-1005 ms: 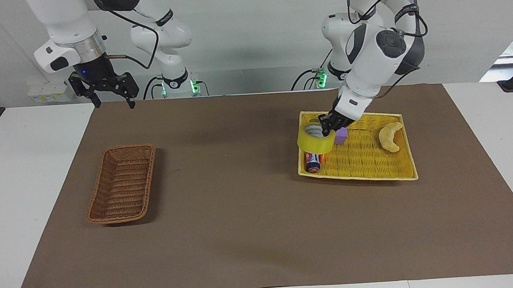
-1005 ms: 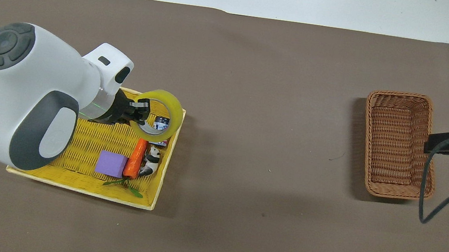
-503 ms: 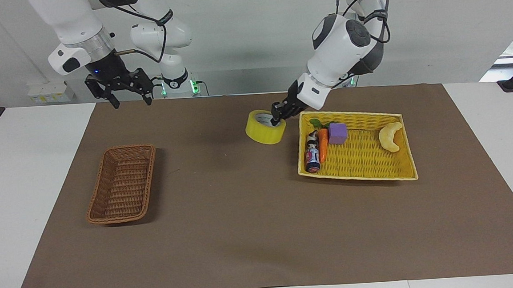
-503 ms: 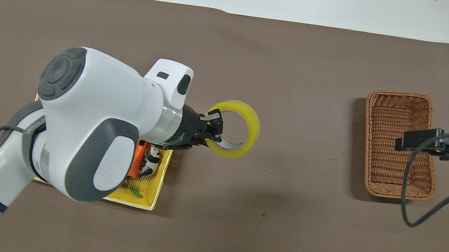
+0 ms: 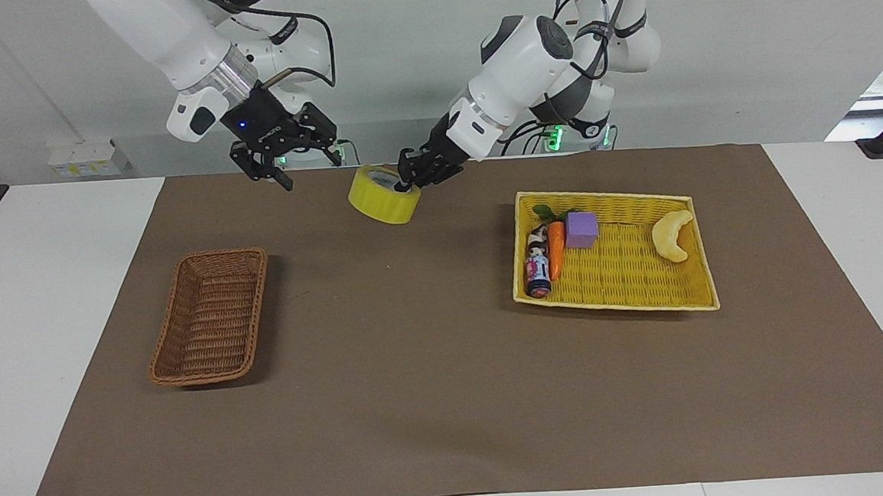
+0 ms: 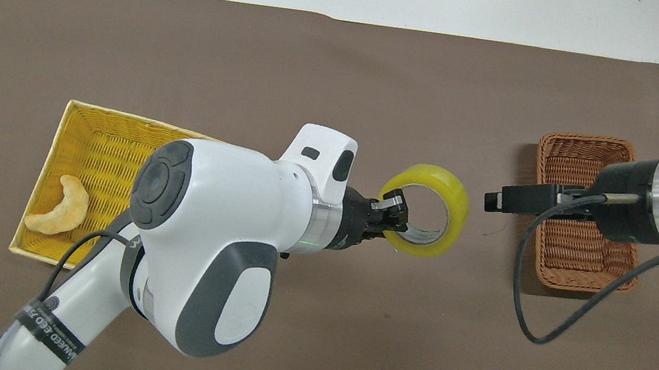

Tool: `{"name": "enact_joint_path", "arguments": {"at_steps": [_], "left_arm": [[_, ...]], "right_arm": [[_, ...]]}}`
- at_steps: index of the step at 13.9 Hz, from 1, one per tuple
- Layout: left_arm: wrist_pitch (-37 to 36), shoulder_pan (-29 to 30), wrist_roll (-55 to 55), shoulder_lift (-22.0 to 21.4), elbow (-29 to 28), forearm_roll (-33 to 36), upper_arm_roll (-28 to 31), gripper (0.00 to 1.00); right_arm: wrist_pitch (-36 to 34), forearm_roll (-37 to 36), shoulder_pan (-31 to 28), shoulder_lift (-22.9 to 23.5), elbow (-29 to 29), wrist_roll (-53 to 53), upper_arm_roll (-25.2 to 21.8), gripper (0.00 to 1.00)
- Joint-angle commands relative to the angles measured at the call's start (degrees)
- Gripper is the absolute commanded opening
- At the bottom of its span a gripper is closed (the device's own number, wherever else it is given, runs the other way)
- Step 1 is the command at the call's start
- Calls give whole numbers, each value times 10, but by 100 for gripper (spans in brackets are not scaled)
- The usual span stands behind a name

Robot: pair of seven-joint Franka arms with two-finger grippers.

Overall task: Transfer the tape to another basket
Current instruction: 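Lift the tape with the left gripper while the right gripper approaches, then grasp the tape roll with the right gripper beside the left gripper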

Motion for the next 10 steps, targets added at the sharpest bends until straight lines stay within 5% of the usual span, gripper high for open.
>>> {"name": "enact_joint_path", "arguments": {"at_steps": [1, 10], "left_arm": [[44, -11, -2, 10, 15, -15, -6, 0], [102, -15, -3, 26, 34, -23, -52, 0]], "right_arm": [[23, 58, -10, -10, -46, -76, 1, 100], [68, 68, -7, -11, -67, -146, 2, 100]]}}
